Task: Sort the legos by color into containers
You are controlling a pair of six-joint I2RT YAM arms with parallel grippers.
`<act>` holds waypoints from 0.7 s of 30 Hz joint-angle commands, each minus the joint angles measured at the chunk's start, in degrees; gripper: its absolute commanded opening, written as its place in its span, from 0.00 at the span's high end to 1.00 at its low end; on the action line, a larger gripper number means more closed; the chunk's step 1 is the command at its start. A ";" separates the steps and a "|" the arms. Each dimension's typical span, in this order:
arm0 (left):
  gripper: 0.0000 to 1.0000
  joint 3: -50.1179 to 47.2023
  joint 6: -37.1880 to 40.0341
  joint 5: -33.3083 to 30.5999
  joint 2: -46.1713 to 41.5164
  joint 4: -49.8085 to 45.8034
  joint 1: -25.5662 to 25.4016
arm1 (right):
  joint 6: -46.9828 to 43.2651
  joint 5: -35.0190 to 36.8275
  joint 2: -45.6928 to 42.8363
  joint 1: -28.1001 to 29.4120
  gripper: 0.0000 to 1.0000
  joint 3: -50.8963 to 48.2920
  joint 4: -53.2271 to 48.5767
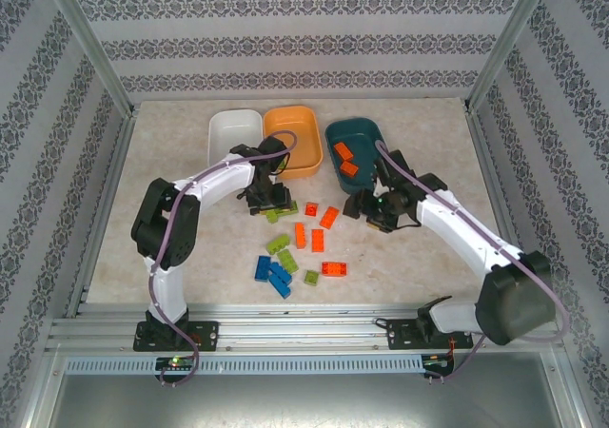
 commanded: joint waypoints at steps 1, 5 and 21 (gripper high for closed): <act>0.41 2.12 2.04 -1.63 0.76 -3.93 1.27 | 0.96 2.12 -3.17 0.24 0.34 -3.01 -0.86; 0.43 3.14 2.80 -1.24 2.91 -4.03 1.67 | 1.46 2.10 -3.51 0.26 0.34 -4.07 -0.91; 0.59 1.75 4.19 0.66 5.26 -3.04 3.00 | 2.93 3.18 -2.46 0.85 0.34 -3.42 -0.18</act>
